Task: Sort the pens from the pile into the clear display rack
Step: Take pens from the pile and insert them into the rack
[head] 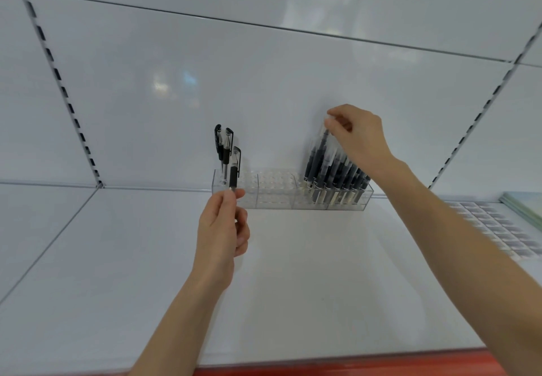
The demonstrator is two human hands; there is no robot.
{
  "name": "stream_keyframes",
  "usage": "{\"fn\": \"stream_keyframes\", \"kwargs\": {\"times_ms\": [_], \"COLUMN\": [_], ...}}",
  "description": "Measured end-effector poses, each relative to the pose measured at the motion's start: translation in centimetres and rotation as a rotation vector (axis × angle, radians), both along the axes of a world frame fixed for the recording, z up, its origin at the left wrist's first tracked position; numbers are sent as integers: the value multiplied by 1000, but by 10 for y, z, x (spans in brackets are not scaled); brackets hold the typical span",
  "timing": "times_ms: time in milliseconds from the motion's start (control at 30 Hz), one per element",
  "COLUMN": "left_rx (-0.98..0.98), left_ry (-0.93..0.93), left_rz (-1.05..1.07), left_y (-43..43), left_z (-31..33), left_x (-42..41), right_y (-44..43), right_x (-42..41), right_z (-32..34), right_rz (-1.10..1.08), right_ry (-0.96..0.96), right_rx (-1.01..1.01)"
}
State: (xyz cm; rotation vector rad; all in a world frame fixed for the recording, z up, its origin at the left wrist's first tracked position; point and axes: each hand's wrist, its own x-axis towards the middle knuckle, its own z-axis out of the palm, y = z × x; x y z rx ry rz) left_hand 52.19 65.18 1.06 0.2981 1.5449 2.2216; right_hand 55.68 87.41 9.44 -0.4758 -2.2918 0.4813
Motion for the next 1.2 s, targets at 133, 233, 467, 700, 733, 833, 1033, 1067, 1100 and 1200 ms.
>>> {"fn": "stream_keyframes", "kwargs": {"times_ms": [133,233,467,700,733,833,1033,1067,1100,1200], "left_rx": [5,8,16,-11,-35,-141,-250,-269,-298,-519], "left_ry": [-1,5,8,134,177,319,482,488,499,595], "left_rz": [1,-1,2,-22,-23,-30,-27,-27,-26,-12], "left_y": [-1,-2,-2,-9,-9,-6,-12,-14,-16,-25], "left_z": [1,2,4,13,13,10,3,2,1,-9], "left_x": [0,1,3,9,9,11,7,6,5,0], "right_y": [-2,-3,0,-44,-57,-83,-98,-99,-99,-96], "right_x": [1,1,-2,9,12,16,5,2,0,-10], "right_z": [-4,-4,-13,-13,-11,-13,-27,-27,-27,-19], "right_rz": [16,16,-12,129,221,447,521,531,534,453], "right_ry": [-109,-162,-249,35,46,-1,-32,-34,-19,131], "right_rx": [21,77,148,-117,-308,-761,-970,-986,-986,-908]}}
